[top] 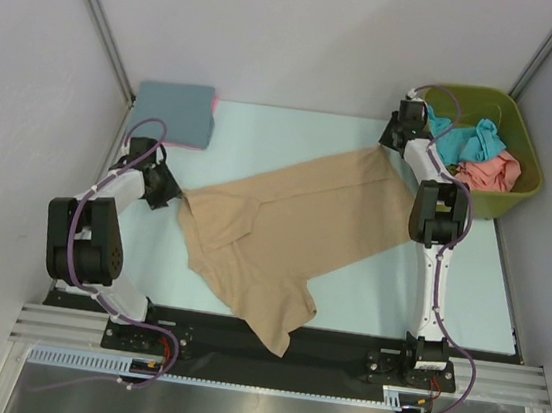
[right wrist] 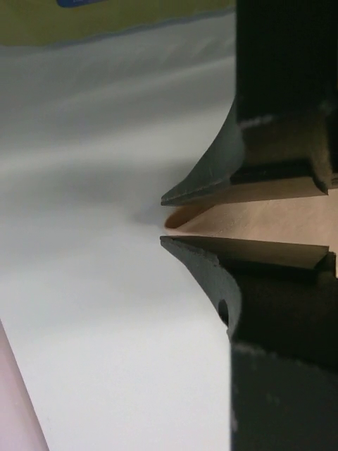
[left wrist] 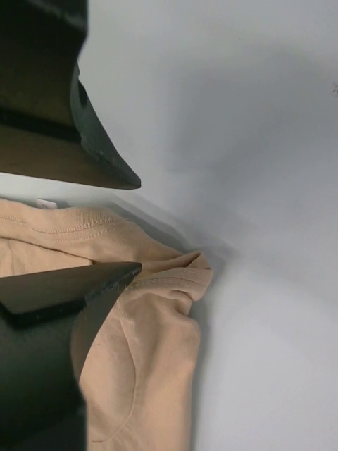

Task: Fold and stack the t-shirts
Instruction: Fold the tshirt

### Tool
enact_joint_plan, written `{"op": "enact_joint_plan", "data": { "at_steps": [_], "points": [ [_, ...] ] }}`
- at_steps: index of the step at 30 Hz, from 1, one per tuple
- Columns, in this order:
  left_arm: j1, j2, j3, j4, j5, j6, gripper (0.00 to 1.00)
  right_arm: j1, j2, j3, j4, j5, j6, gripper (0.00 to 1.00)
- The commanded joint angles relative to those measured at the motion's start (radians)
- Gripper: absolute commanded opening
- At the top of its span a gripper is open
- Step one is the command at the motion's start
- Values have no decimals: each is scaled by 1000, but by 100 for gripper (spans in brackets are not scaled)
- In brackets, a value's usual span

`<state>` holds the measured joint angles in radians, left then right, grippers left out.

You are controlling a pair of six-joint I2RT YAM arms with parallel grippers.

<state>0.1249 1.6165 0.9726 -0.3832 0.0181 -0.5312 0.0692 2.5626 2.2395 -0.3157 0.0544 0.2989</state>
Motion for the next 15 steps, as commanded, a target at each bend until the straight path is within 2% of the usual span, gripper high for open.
{"op": "enact_joint_plan", "data": {
  "at_steps": [1,3,8,12,15],
  "points": [
    [1,-16,32,9,-47,3,53,-17,-2,38,23,-5,-17,31],
    [1,-32,49,15,-49,22,58,-11,-15,34,24,-17,-29,39],
    [1,49,149,-19,-26,77,60,6,-25,39,1,2,-63,57],
    [1,109,195,-20,40,91,57,7,-24,37,-13,9,-79,57],
    [1,99,177,12,95,88,54,6,-24,31,-14,9,-86,51]
  ]
}}
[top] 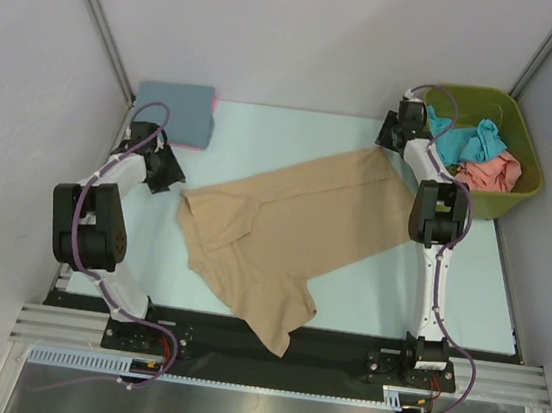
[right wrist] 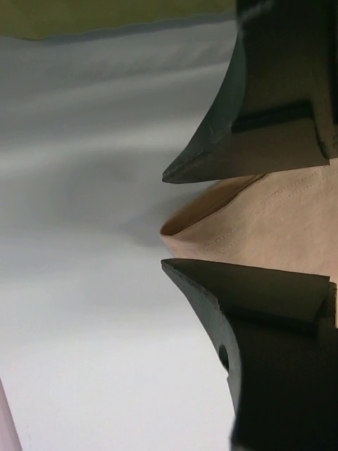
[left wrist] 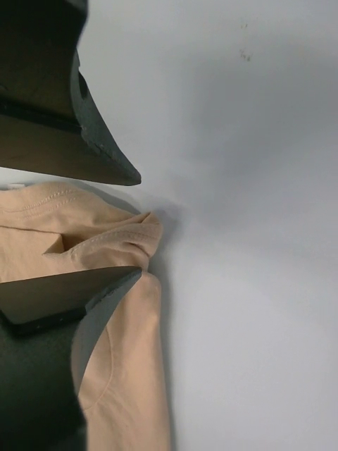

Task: Fold and stack the t-shirts
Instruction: Fold the tshirt

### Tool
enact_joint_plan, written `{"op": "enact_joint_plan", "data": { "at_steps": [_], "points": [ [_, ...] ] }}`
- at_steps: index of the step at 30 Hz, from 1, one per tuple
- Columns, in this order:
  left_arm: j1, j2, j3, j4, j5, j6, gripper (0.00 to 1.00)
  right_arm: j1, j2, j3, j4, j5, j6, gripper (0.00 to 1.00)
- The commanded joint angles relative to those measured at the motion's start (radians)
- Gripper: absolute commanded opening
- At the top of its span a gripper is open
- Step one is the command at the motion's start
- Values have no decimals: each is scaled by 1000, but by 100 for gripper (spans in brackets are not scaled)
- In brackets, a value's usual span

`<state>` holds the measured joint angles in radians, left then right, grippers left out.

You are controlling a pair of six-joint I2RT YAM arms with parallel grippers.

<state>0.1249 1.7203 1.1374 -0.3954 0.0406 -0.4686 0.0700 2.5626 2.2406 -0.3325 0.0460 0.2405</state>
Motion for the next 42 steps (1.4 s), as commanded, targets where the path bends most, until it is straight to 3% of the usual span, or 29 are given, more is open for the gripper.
{"op": "enact_joint_plan", "data": {
  "at_steps": [1,7,15,22,38,42],
  "points": [
    [-1,-8,7,30,91,25,55,5,-24,28,9,12,-29,48],
    [-5,45,21,-25,143,47,59,2,-7,34,18,-11,-15,45],
    [-11,16,-22,-11,156,33,52,10,-18,28,-11,-23,-4,38],
    [-13,16,-21,-10,156,28,49,14,-58,-45,-8,-20,-30,44],
    [-13,19,-31,-8,151,15,34,17,-102,-92,24,0,-43,38],
    [-13,16,-37,-7,150,15,31,16,-102,-75,24,8,-46,30]
  ]
}}
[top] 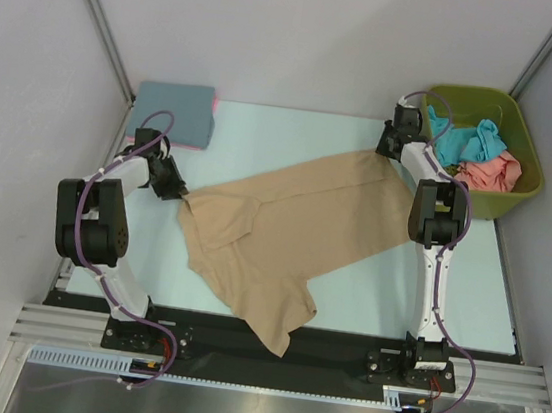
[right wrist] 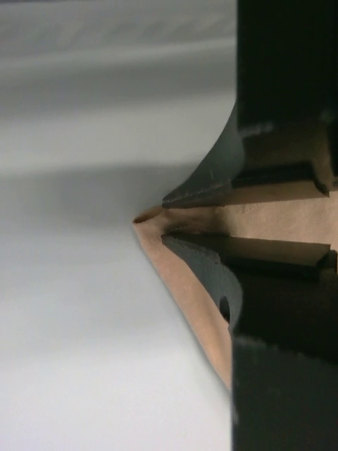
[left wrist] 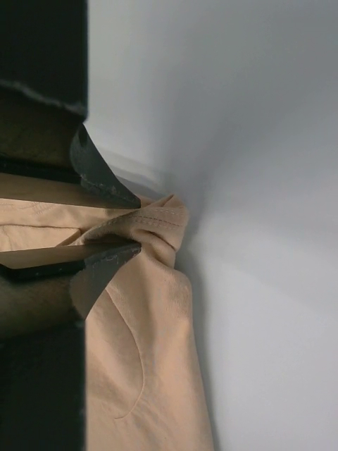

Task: Fold and stack the t-shirts
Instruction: Fold the tshirt

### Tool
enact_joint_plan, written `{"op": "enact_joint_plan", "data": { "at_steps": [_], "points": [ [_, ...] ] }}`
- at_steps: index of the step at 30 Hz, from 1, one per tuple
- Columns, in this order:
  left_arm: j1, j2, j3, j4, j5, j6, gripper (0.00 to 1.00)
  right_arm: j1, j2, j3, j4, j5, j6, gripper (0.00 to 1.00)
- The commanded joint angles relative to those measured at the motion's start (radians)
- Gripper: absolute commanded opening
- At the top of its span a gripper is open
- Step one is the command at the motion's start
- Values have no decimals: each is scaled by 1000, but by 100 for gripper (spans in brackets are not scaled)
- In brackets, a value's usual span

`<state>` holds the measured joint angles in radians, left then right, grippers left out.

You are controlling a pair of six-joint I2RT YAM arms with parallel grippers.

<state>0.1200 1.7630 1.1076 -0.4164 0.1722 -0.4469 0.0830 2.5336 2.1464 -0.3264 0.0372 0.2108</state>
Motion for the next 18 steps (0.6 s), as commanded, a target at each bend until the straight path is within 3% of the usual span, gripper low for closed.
{"op": "enact_joint_plan", "data": {
  "at_steps": [1,7,10,13,16,18],
  "points": [
    [-8,-27,-8,14,16,-7,31,3,-75,21,20,13,-16,24],
    [-8,-28,-14,18,18,-7,27,4,-68,32,21,7,1,13],
    [-8,-28,-15,16,15,-9,19,6,-70,36,47,10,2,6],
    [-8,-23,-20,13,4,-10,13,1,-64,43,90,21,10,6],
    [-8,-22,-29,13,-8,-21,1,0,-39,66,124,23,15,6],
    [-8,-28,-41,16,-17,-33,0,0,-9,104,124,23,18,6]
  ]
}}
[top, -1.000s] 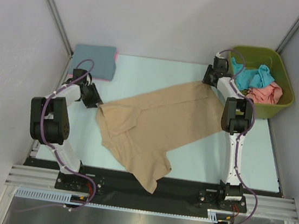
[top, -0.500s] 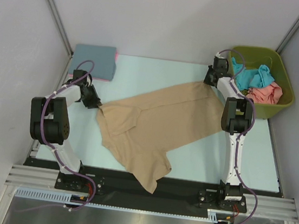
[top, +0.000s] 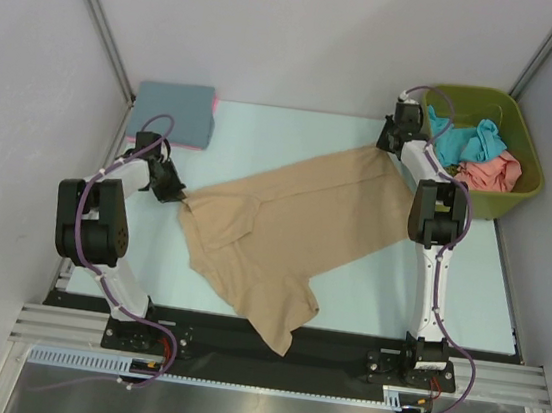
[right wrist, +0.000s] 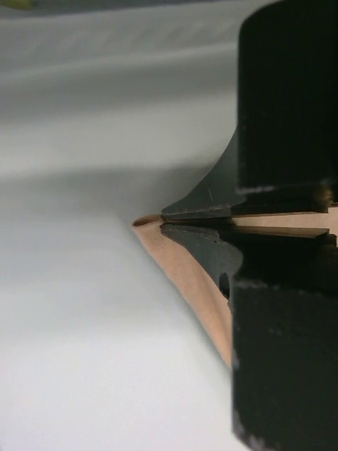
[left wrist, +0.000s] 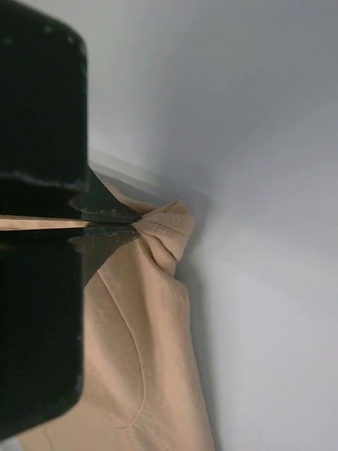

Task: Fold and stack the t-shirts
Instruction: Fold the tshirt

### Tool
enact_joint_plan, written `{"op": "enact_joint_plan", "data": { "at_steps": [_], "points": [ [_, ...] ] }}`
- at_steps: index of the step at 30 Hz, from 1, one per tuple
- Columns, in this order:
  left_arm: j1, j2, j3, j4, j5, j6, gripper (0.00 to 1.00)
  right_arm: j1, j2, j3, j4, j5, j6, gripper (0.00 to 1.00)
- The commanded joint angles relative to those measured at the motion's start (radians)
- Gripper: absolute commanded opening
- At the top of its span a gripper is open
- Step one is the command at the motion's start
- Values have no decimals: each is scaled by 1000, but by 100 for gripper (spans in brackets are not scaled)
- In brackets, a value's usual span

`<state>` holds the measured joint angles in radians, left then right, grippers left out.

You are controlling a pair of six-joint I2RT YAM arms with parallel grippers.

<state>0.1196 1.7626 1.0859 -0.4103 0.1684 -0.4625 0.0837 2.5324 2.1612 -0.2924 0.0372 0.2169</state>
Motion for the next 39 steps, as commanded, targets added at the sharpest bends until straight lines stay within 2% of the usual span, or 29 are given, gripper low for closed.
{"op": "enact_joint_plan", "data": {
  "at_steps": [1,2,4,6,14,20,21,26,28,33,39],
  "points": [
    [-8,-32,-26,10,-15,-21,0,-1,2,103,84,23,12,6],
    [-9,-38,-35,16,-15,-24,1,-1,9,118,76,21,12,6],
    [-9,-46,-41,21,-14,-25,1,-2,14,120,70,21,15,26],
    [-8,-51,-47,25,-14,-25,1,-2,8,105,64,7,21,39],
    [-8,-46,-38,30,-3,-22,1,-1,-76,-15,61,-14,21,43],
    [-8,-43,-34,27,0,-19,0,1,-81,-27,44,-17,-1,39],
    [-8,-43,-34,27,2,-16,0,1,-81,-27,48,-14,-4,34],
    [-8,-46,-35,24,-3,-13,0,8,-77,-20,61,-13,-4,24],
    [-8,-49,-37,24,-4,-15,1,8,-77,-20,65,-11,-5,15],
    [-9,-52,-41,24,-3,-13,0,10,-70,-9,75,-3,-11,3],
    [-8,-54,-50,27,-9,-13,0,8,-60,11,125,3,7,3]
  ]
}}
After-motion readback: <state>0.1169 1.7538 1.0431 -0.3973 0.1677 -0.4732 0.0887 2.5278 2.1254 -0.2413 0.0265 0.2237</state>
